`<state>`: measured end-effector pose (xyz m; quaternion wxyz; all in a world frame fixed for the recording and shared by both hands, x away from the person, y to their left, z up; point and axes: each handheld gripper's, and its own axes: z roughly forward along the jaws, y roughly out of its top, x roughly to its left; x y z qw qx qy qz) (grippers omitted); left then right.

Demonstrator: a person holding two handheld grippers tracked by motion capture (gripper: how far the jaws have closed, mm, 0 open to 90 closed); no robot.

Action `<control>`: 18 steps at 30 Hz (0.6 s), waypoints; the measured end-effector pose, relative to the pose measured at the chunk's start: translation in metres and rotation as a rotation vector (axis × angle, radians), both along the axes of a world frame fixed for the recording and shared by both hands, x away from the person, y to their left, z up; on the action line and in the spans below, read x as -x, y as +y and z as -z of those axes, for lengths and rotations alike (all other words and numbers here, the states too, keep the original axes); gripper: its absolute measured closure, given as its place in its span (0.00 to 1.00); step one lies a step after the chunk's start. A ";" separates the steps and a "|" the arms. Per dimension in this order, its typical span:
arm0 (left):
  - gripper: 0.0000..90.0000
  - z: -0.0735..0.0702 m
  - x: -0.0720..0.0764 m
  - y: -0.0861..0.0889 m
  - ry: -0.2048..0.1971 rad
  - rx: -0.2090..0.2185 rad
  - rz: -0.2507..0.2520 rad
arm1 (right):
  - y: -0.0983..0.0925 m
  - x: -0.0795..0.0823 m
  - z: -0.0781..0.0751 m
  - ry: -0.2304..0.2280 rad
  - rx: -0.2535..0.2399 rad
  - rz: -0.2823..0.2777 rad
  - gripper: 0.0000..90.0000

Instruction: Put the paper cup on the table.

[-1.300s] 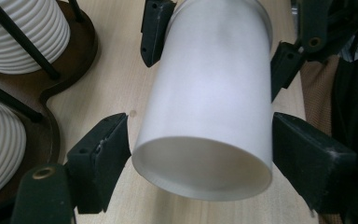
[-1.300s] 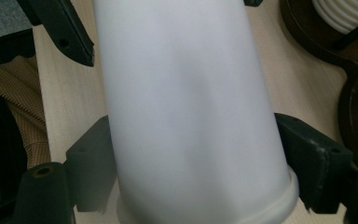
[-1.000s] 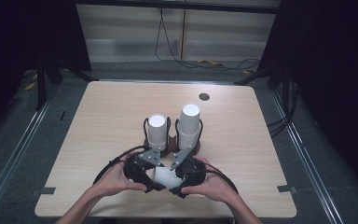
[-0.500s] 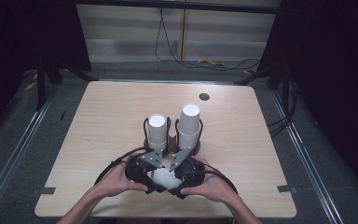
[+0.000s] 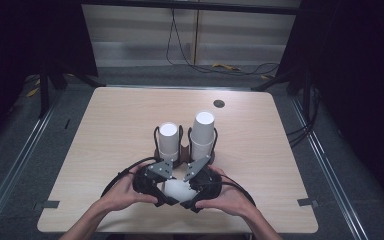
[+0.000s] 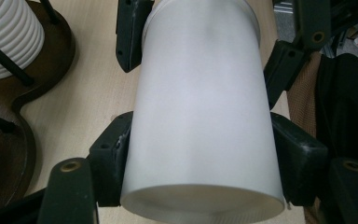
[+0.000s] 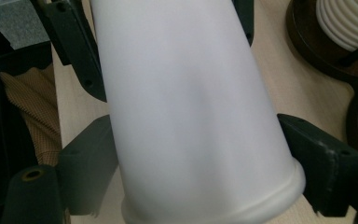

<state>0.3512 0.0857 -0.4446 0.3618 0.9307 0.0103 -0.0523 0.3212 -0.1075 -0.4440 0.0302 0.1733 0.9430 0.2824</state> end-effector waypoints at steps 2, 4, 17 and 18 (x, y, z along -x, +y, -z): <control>0.36 -0.001 -0.001 0.001 -0.003 -0.013 0.003 | -0.002 0.000 -0.001 0.003 -0.007 0.008 0.18; 0.36 -0.001 0.000 0.002 -0.010 0.001 -0.003 | -0.004 0.000 -0.002 0.003 -0.016 0.016 0.18; 0.36 -0.010 0.000 0.010 -0.026 0.063 -0.023 | -0.018 0.001 -0.005 0.013 -0.045 0.054 0.17; 0.36 -0.012 0.000 0.011 -0.035 0.060 -0.016 | -0.021 0.001 -0.006 0.016 -0.042 0.063 0.18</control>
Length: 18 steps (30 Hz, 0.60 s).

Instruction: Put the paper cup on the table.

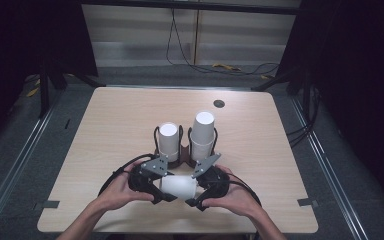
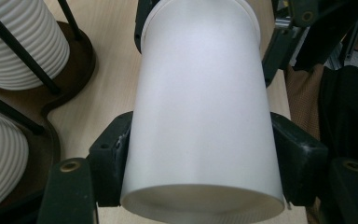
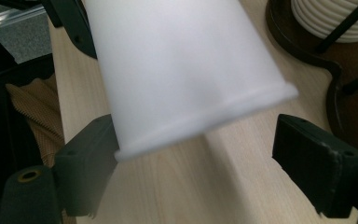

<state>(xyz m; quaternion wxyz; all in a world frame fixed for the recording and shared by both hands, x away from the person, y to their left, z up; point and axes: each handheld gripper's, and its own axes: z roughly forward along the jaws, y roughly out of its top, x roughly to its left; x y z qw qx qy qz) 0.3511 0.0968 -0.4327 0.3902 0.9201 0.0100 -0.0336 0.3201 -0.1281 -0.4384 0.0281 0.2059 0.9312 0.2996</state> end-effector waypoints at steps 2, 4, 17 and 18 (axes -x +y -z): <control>0.36 -0.001 0.000 0.001 0.002 0.008 -0.006 | -0.004 0.000 0.001 0.005 -0.004 0.005 0.18; 0.36 -0.003 0.001 0.003 -0.010 0.013 -0.012 | -0.006 0.000 0.001 0.003 0.002 0.010 0.18; 0.35 -0.005 -0.002 0.022 0.013 0.122 -0.059 | -0.014 0.005 0.010 -0.026 -0.056 0.058 0.18; 0.35 -0.003 -0.002 0.022 0.017 0.136 -0.067 | -0.015 0.006 0.011 -0.031 -0.076 0.058 0.18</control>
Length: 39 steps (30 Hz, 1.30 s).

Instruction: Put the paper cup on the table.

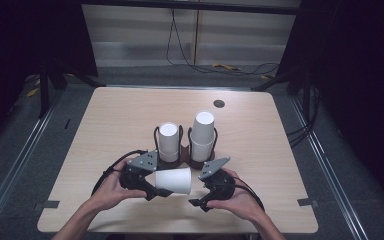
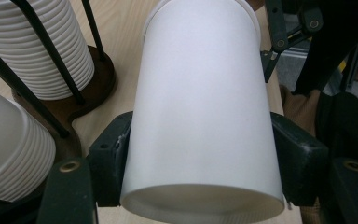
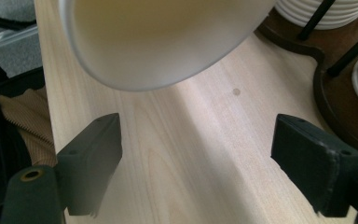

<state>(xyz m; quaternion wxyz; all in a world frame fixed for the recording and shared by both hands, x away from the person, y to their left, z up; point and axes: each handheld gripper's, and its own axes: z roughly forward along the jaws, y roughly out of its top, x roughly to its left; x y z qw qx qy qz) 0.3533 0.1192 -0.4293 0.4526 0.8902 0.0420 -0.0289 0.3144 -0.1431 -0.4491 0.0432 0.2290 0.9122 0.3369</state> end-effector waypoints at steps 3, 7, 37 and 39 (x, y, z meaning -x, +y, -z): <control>0.35 0.003 0.000 0.002 -0.011 0.022 -0.018 | -0.004 0.002 0.002 -0.011 -0.046 0.012 0.16; 0.35 0.007 -0.001 0.007 0.003 0.070 -0.036 | -0.006 0.002 0.005 -0.016 -0.071 0.043 0.16; 0.34 0.020 0.002 0.010 0.033 0.247 -0.094 | -0.016 0.007 -0.004 -0.117 -0.352 0.098 0.16; 0.34 0.020 0.002 0.010 0.033 0.248 -0.092 | -0.016 0.008 -0.006 -0.133 -0.367 0.102 0.16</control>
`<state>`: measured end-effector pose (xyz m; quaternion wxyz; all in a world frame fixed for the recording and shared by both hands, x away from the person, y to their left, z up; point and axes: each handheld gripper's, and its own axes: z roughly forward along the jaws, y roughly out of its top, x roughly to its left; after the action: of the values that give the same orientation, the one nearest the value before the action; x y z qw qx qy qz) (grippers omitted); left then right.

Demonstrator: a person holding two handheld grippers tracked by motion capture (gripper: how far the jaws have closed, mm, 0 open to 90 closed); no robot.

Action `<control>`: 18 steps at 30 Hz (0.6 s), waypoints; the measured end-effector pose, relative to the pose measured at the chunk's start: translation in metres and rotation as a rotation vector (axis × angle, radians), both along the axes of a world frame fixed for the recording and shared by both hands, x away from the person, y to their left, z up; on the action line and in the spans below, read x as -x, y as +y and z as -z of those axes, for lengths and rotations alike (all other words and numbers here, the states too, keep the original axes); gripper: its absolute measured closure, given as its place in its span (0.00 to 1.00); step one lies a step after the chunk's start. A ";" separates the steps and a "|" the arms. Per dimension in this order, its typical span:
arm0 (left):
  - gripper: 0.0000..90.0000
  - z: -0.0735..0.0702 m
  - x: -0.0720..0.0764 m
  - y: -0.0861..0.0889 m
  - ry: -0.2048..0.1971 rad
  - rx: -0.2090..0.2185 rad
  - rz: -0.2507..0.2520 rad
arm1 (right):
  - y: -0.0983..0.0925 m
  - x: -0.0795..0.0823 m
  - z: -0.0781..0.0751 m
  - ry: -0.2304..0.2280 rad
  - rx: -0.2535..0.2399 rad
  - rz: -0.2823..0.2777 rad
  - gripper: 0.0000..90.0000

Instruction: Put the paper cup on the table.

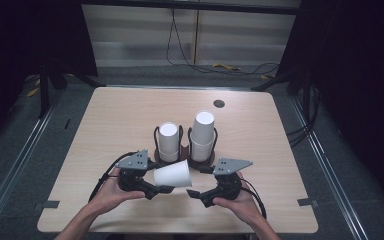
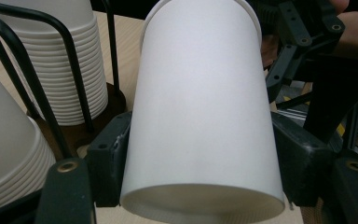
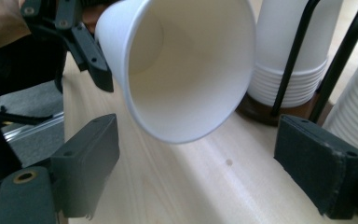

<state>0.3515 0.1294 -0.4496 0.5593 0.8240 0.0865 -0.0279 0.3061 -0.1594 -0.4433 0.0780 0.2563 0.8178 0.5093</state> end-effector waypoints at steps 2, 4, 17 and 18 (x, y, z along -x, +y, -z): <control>0.34 0.000 0.000 -0.001 0.009 0.006 0.003 | -0.001 0.000 -0.002 -0.008 -0.025 -0.002 0.16; 0.34 0.001 0.001 -0.001 0.011 0.012 0.008 | -0.001 0.000 -0.003 -0.008 -0.041 -0.012 0.15; 0.34 0.002 0.005 -0.008 0.009 0.002 0.043 | 0.003 -0.004 -0.006 -0.002 -0.122 -0.036 0.15; 0.34 0.002 0.006 -0.009 0.011 -0.001 0.054 | 0.005 -0.004 -0.006 0.002 -0.126 -0.050 0.15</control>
<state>0.3453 0.1200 -0.4517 0.5574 0.8261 0.0675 -0.0475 0.3104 -0.1549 -0.4372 0.0482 0.2408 0.7903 0.5614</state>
